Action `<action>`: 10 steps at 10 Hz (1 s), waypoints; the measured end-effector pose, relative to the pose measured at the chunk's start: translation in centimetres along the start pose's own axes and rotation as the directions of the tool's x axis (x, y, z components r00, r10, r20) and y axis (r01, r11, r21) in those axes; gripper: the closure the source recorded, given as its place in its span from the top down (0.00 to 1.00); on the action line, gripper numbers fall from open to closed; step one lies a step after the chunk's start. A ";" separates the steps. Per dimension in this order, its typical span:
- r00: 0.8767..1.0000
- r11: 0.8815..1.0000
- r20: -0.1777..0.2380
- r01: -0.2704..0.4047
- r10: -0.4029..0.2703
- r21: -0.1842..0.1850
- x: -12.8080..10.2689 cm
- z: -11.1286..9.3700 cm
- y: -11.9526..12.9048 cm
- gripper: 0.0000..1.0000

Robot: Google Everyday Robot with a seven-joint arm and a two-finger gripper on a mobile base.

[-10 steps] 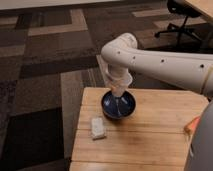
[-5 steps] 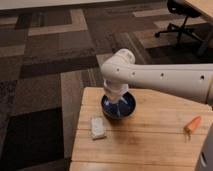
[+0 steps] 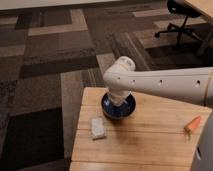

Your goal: Place the ceramic cup in the ceramic bowl

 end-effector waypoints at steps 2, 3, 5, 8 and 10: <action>0.999 0.999 -0.015 0.044 -0.045 -0.018 0.2 1.1 0.4 0.00; 0.997 0.997 -0.028 0.068 -0.069 -0.030 0.3 1.6 0.7 0.00; 0.993 0.994 -0.056 0.098 -0.101 -0.040 0.6 2.4 0.7 0.00; 0.983 0.988 -0.112 0.140 -0.146 -0.058 1.4 2.8 0.7 0.08; 0.982 0.988 -0.114 0.142 -0.148 -0.060 1.4 2.8 0.7 0.08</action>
